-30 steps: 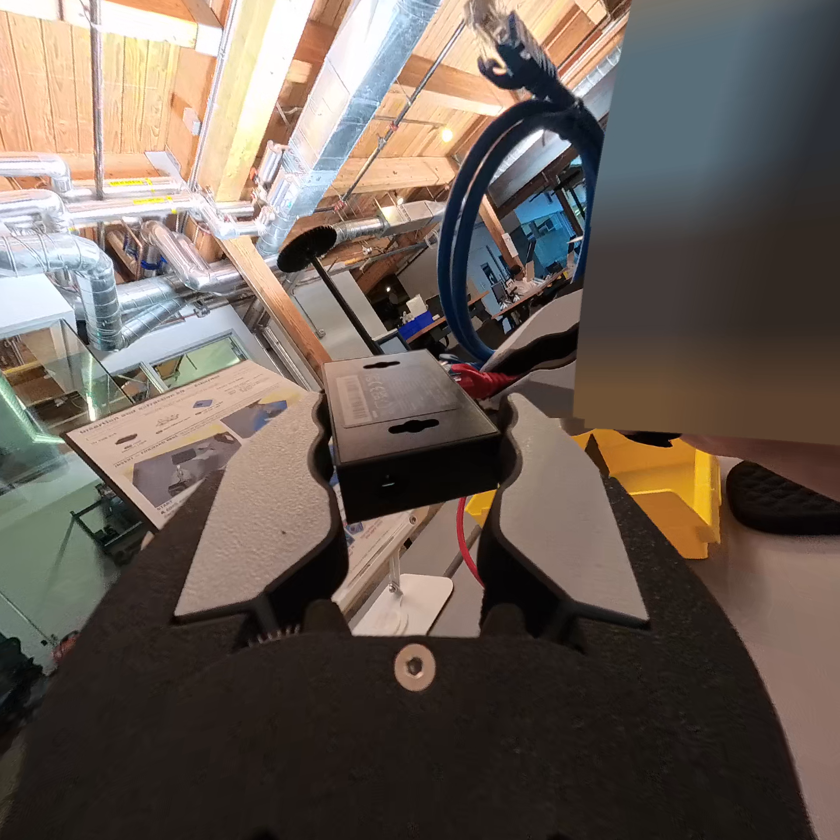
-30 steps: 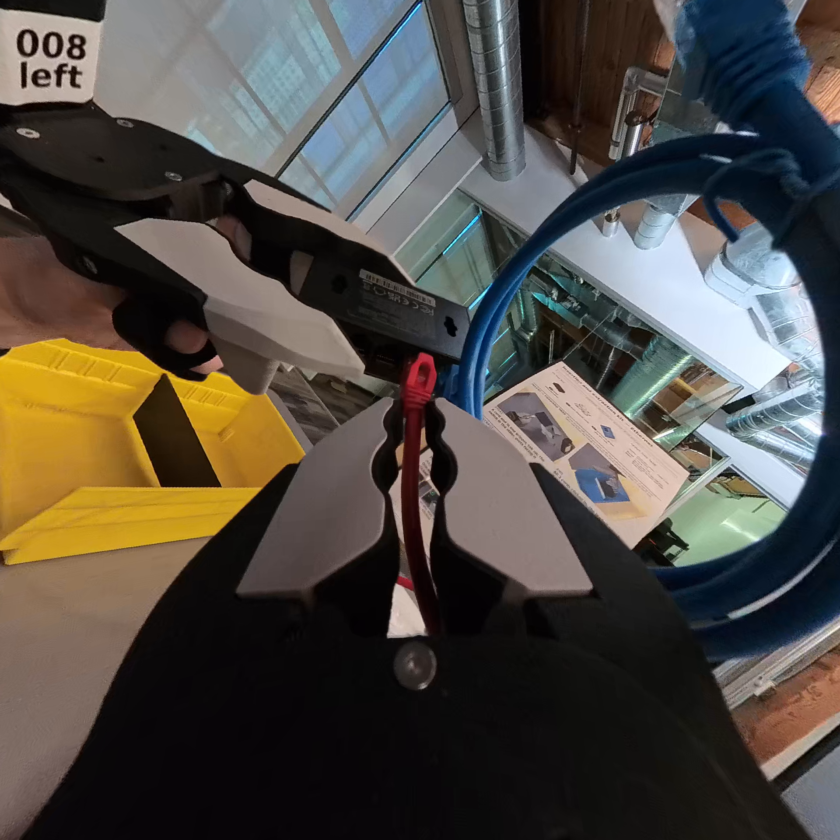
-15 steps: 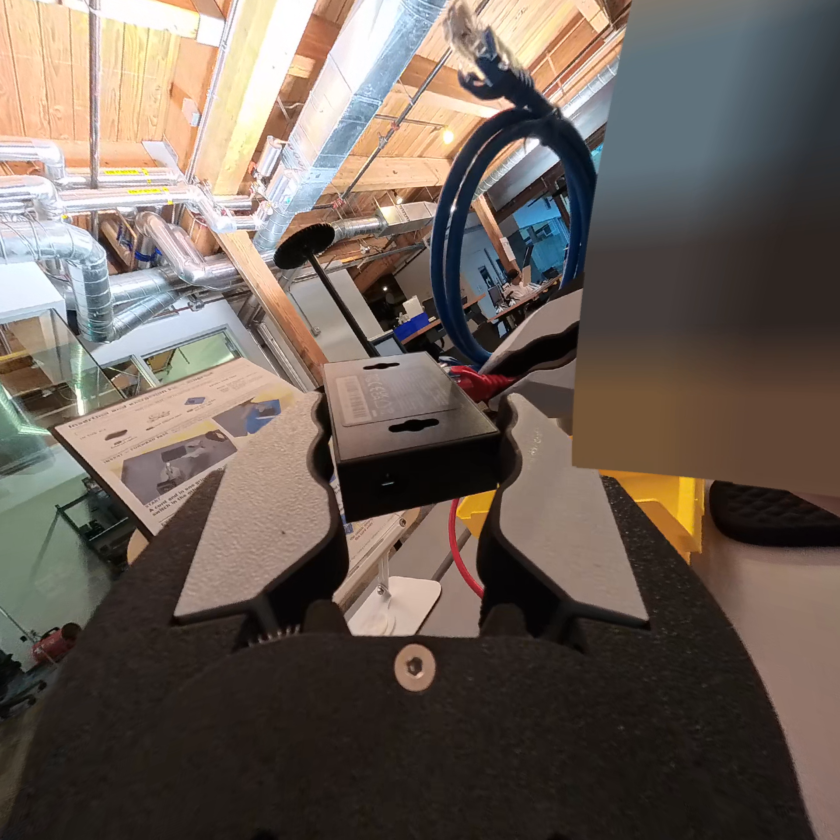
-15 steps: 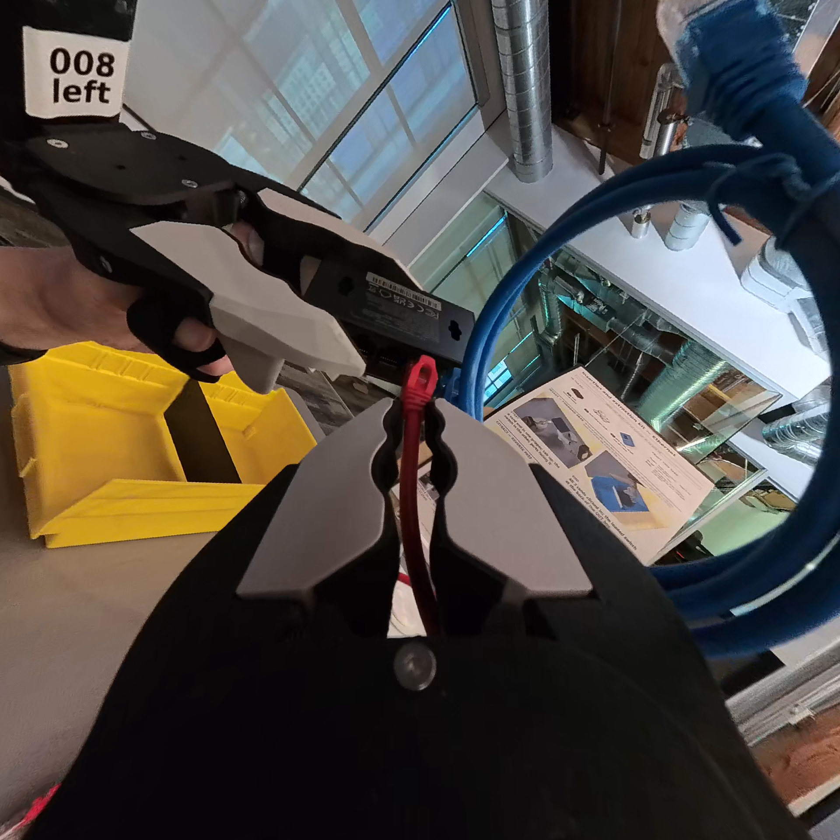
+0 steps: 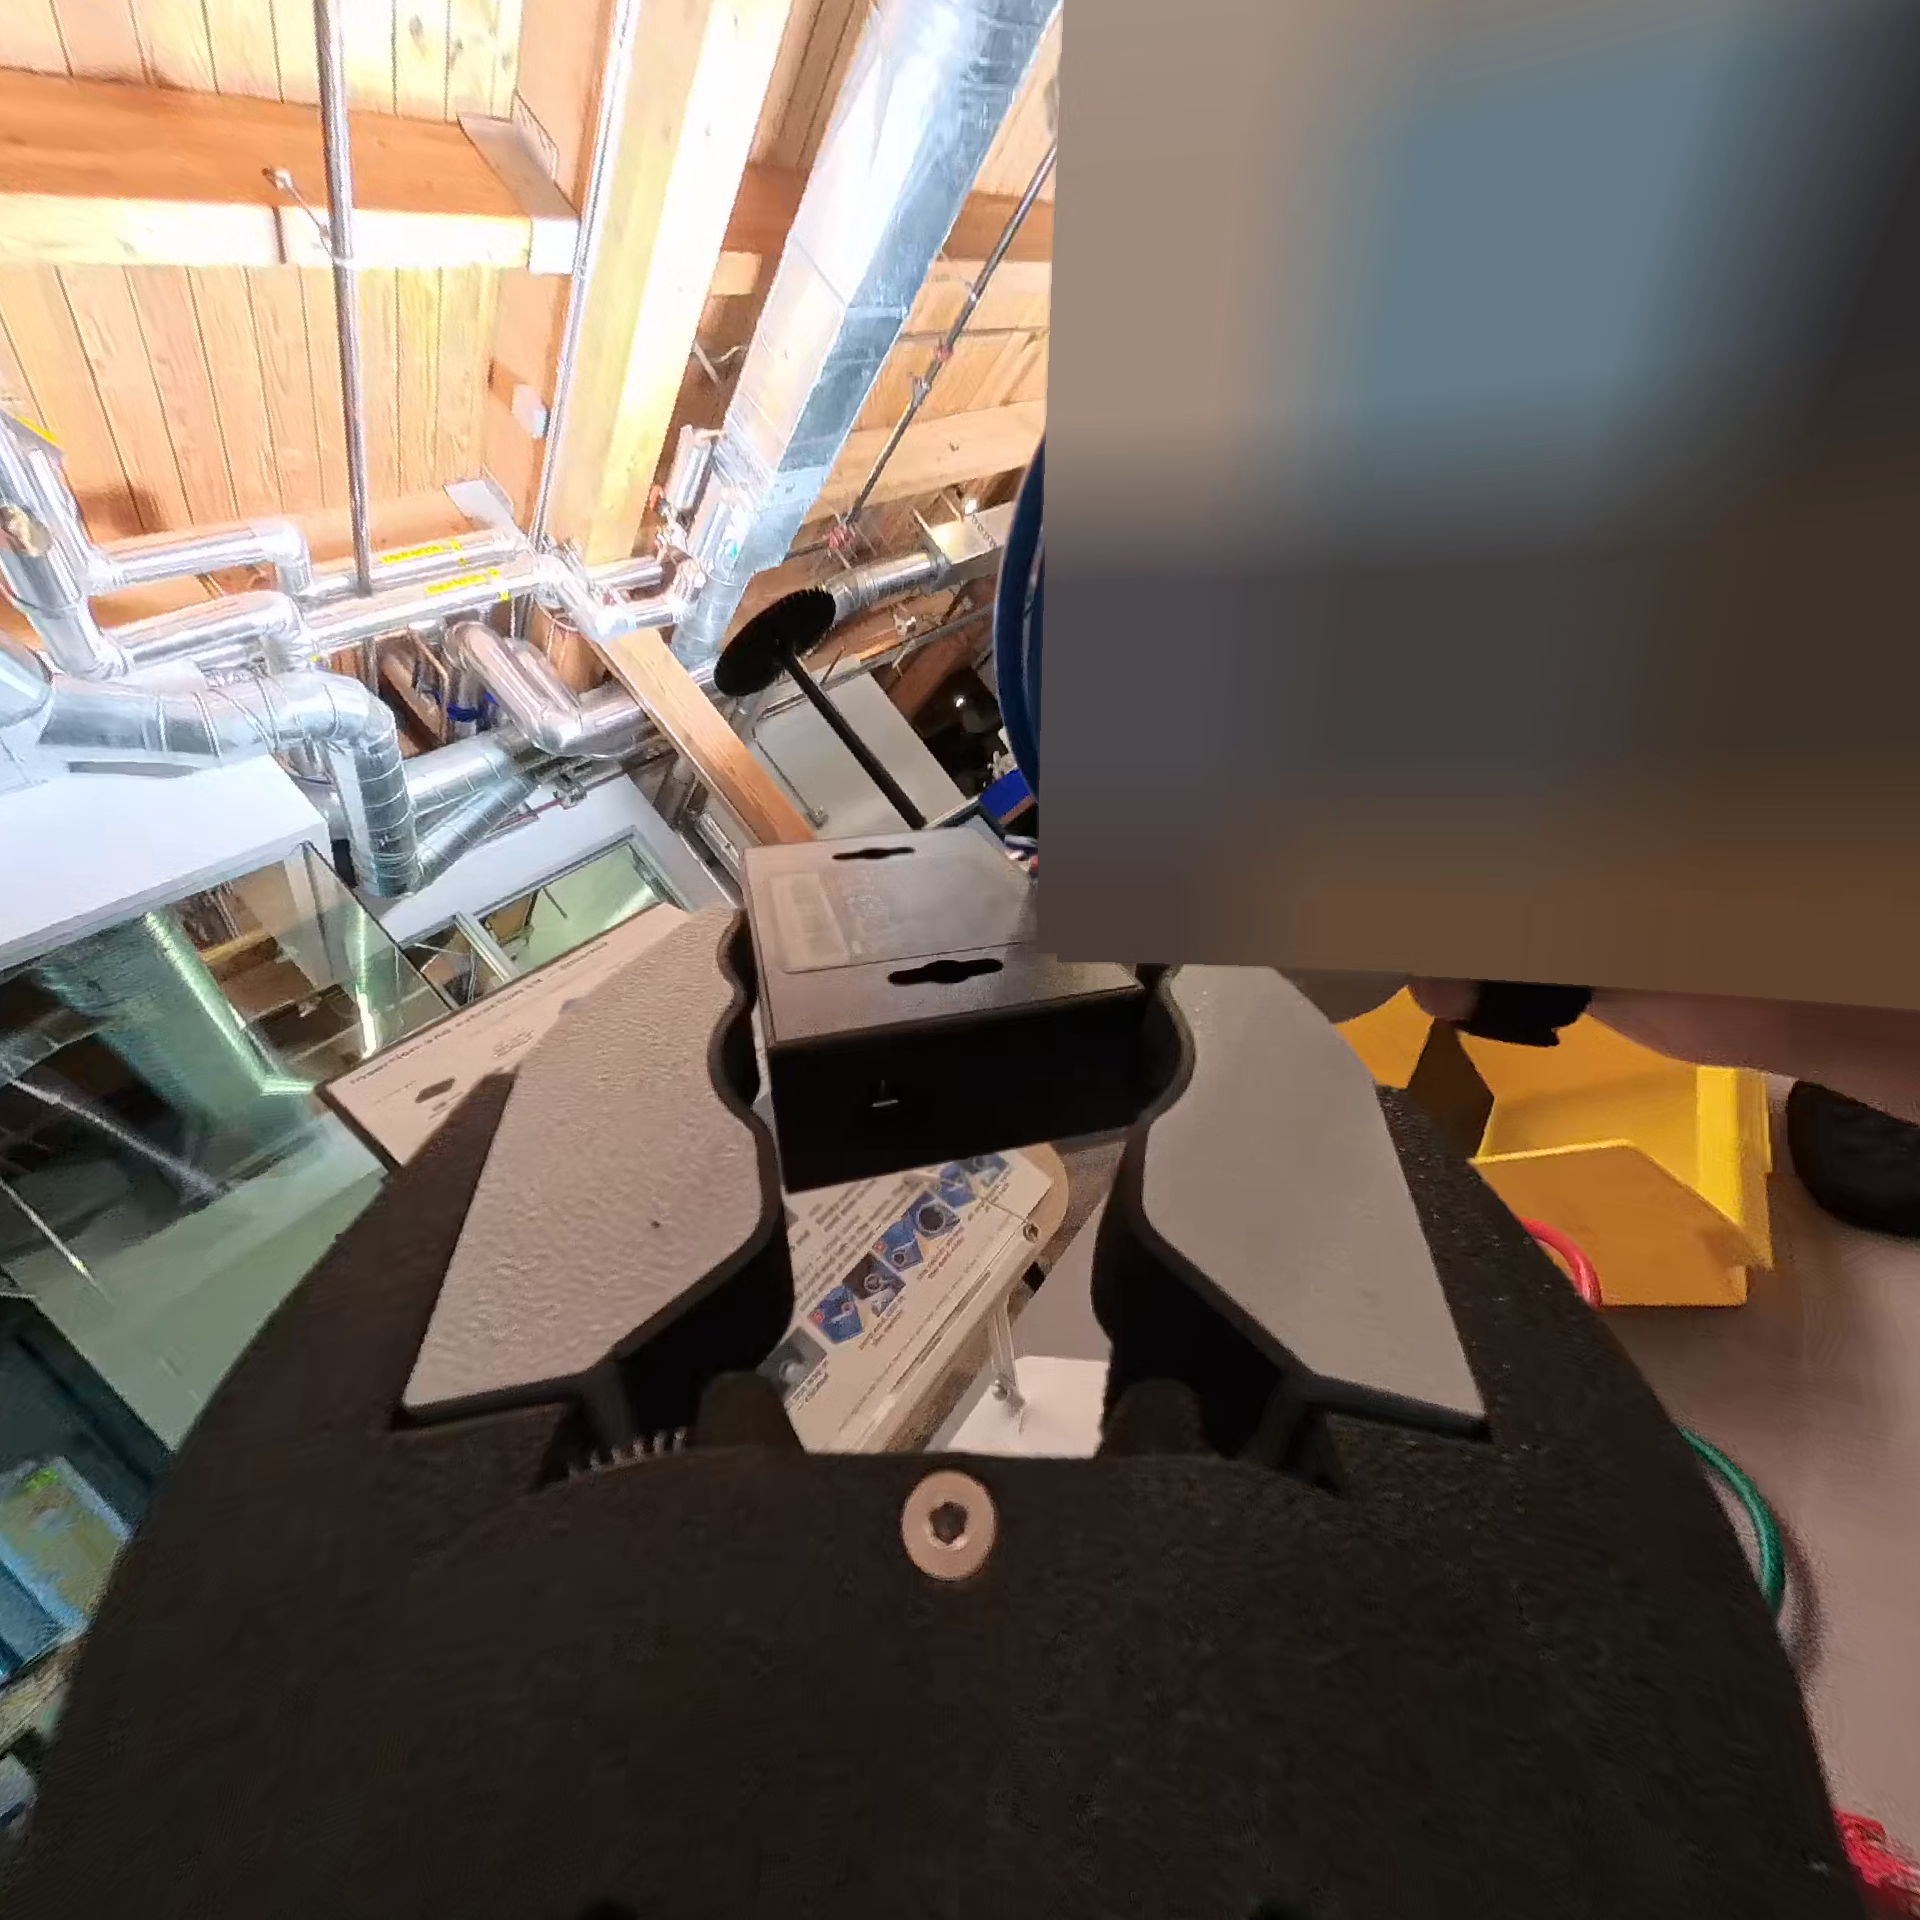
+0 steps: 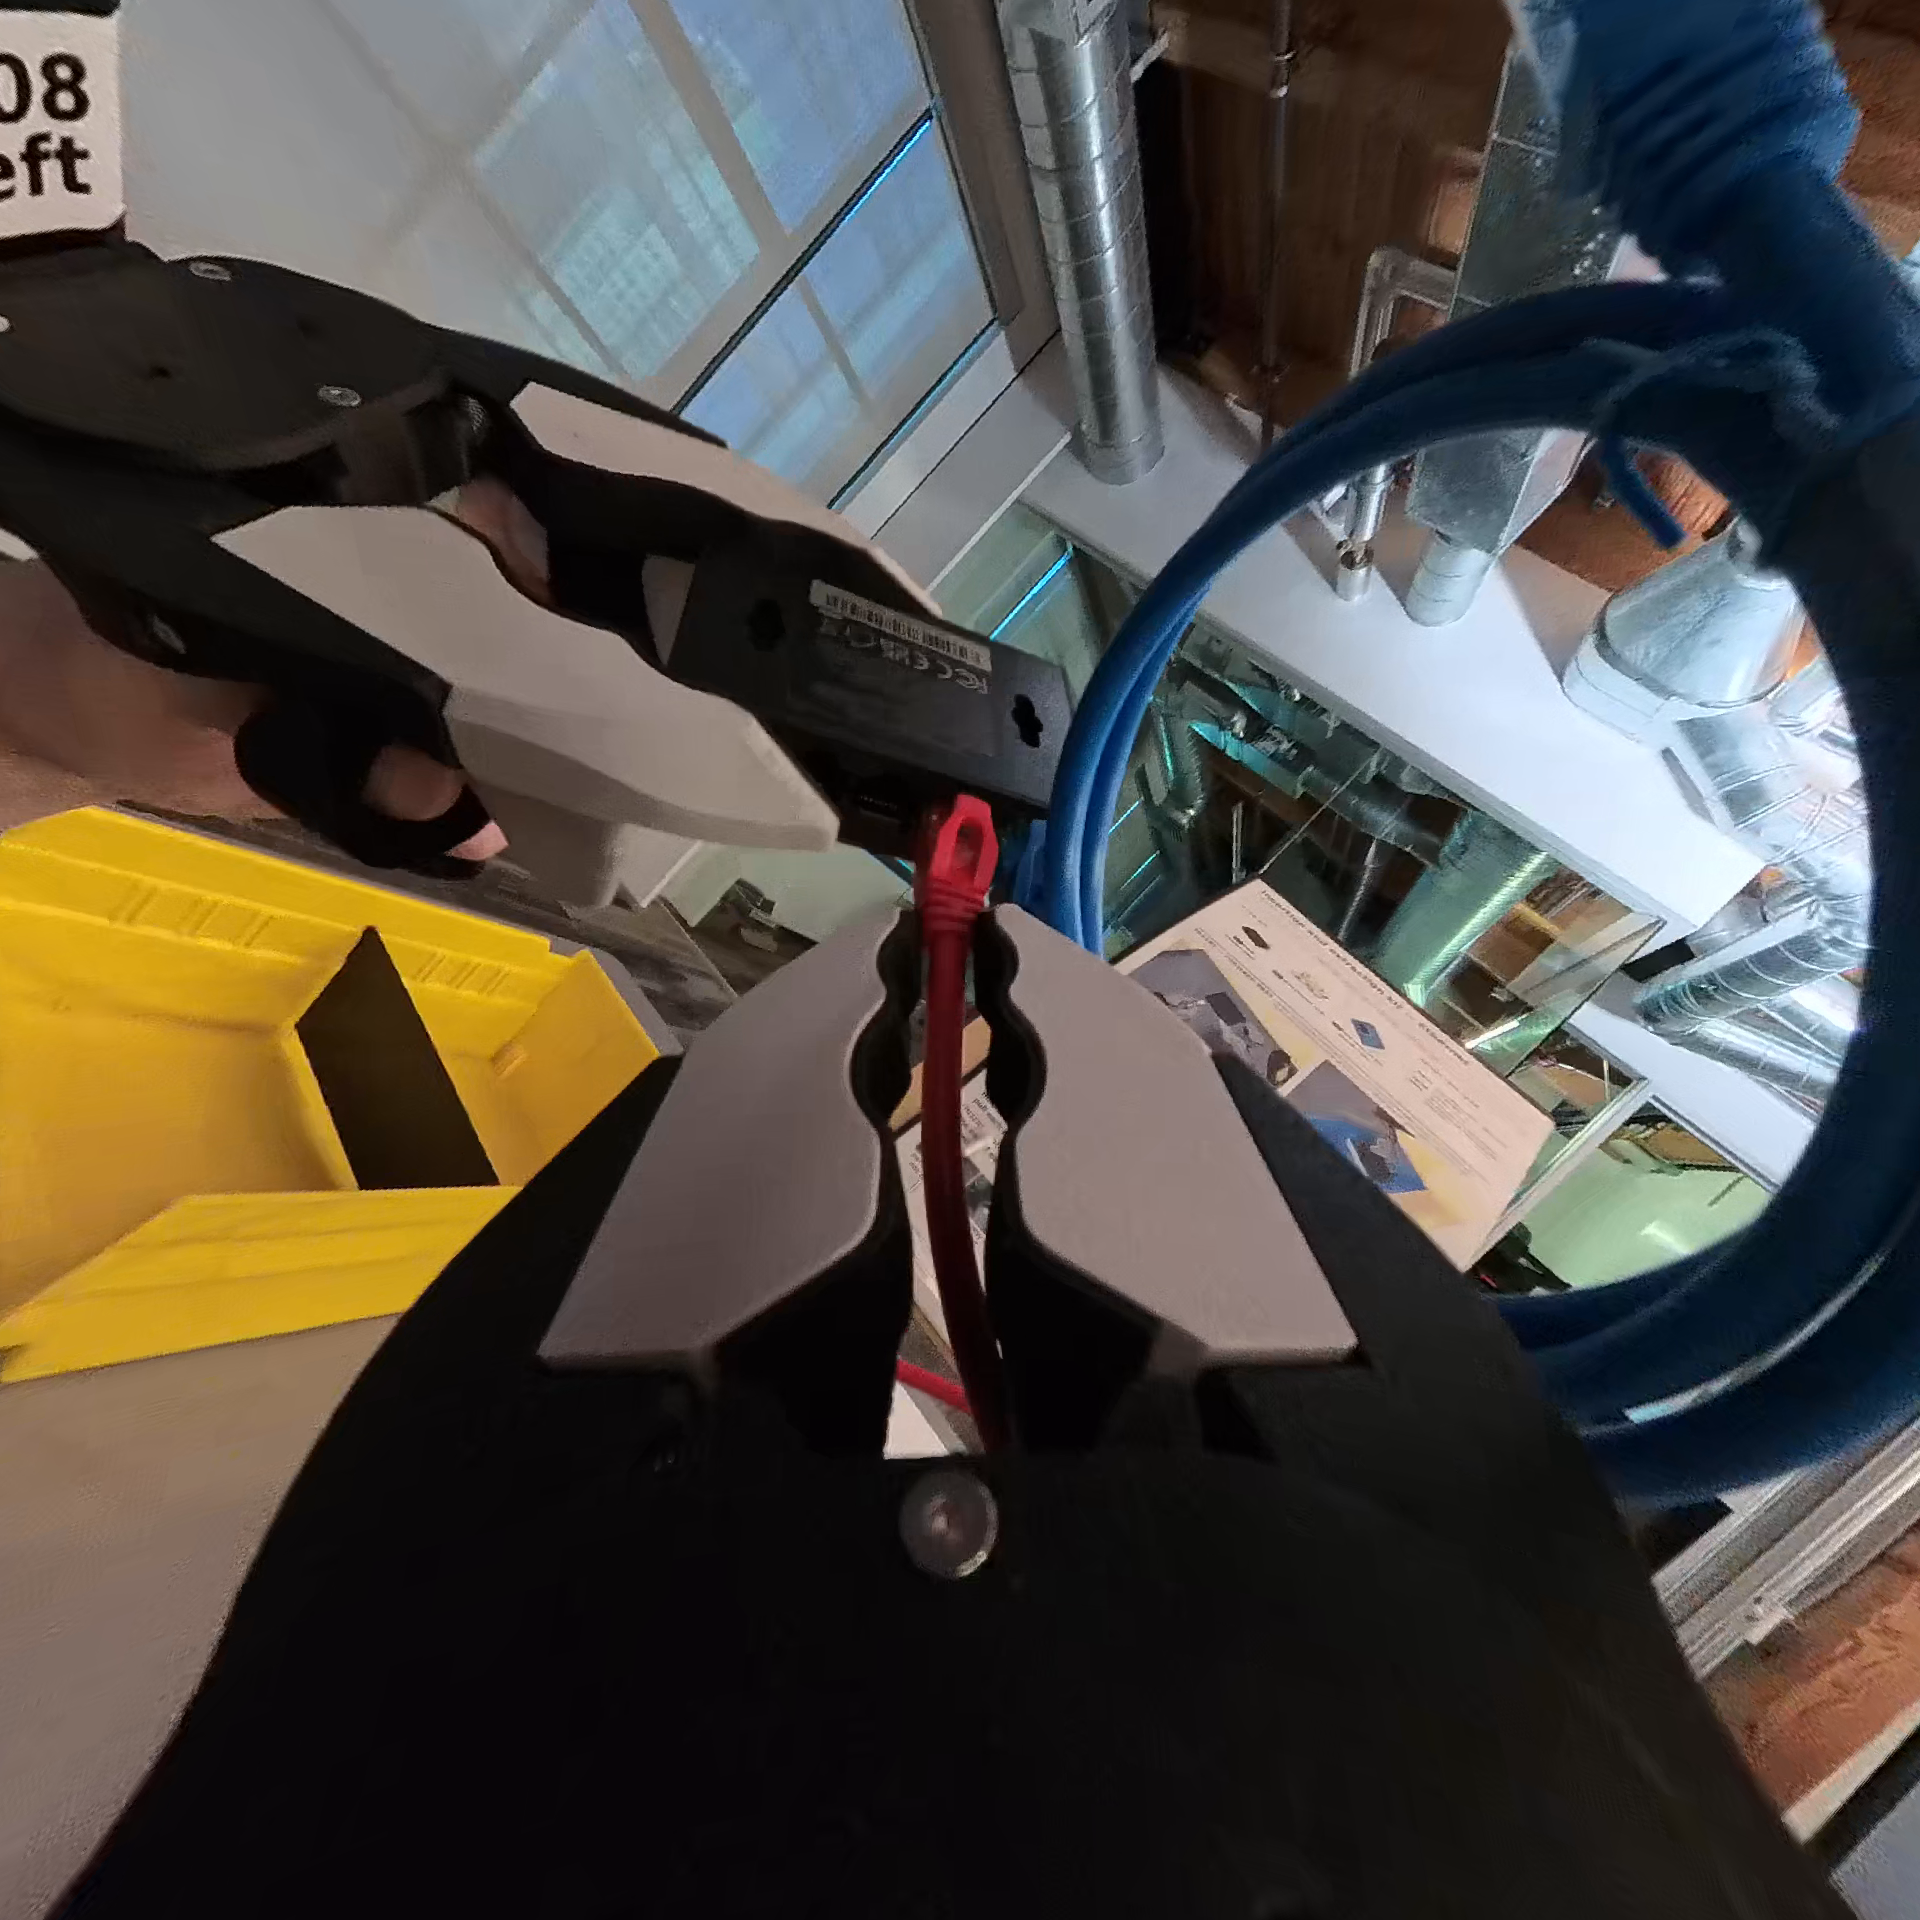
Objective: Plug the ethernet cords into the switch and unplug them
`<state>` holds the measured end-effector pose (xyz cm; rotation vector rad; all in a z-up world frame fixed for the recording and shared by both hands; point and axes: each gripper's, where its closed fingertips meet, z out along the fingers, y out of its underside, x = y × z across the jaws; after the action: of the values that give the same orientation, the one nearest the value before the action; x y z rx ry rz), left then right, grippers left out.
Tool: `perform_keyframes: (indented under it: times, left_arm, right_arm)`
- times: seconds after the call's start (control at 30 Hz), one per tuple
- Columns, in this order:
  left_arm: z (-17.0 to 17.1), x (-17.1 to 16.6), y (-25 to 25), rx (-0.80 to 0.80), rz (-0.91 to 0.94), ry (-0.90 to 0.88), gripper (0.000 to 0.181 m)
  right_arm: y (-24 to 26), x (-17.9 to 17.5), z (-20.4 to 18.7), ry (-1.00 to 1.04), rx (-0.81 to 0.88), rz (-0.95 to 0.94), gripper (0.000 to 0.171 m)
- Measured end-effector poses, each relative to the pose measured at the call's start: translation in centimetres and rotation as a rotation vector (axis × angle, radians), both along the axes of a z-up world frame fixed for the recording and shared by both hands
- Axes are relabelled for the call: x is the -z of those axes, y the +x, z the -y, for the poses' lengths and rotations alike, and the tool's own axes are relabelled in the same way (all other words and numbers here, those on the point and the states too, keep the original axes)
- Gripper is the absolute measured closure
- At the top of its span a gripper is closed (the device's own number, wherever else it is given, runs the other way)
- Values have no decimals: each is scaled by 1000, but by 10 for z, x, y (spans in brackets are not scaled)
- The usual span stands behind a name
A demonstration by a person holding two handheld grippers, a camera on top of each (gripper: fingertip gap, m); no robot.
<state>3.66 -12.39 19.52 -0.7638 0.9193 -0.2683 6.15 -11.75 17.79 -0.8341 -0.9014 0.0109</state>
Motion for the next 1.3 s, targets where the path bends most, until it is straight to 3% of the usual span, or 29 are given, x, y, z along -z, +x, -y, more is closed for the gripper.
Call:
perform_keyframes:
  times: [0.8,1.13,1.3]
  left_arm:
    - [-14,2,3,-47,17,-20,103]
    - [-30,19,1,-171,-136,-11,111]
    - [-29,18,0,-131,-120,-32,111]
  right_arm:
    - [5,6,-14,-39,35,-14,160]
    - [4,16,-24,-91,83,32,160]
    - [2,17,-24,-98,69,35,160]
